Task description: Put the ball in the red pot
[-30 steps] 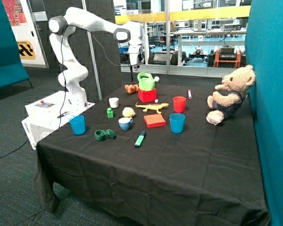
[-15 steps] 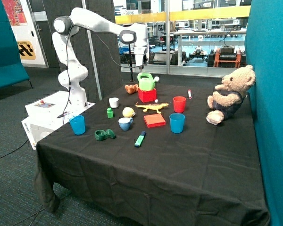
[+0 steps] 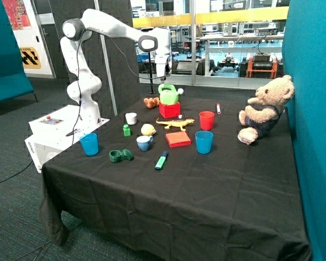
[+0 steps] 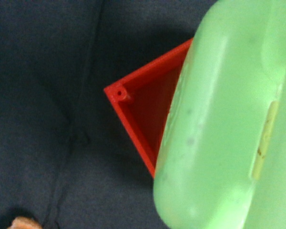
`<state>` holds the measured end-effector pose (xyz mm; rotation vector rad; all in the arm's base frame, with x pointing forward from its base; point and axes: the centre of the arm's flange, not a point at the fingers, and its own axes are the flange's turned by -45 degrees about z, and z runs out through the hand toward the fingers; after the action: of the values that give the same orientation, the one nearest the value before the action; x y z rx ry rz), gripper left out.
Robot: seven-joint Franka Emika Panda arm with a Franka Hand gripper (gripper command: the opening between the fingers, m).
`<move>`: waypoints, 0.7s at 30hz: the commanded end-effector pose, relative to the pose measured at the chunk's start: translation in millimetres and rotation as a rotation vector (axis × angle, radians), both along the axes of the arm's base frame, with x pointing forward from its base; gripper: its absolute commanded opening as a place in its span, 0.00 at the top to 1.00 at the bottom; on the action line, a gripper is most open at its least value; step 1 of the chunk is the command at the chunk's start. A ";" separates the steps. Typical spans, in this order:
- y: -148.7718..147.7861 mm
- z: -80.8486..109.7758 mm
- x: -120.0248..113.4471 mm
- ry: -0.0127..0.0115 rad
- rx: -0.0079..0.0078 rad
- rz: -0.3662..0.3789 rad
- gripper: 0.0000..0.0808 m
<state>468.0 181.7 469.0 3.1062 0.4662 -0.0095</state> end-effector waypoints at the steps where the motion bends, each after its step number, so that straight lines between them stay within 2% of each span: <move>1: -4.8 -9.4 3.2 -0.0059 0.0015 -0.009 0.25; 16: 3.4 -21.5 14.4 -0.0059 0.0015 -0.007 0.27; 21: -0.9 -26.3 9.9 -0.0059 0.0015 -0.016 0.36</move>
<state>478.6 182.0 450.3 3.1109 0.4531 0.0026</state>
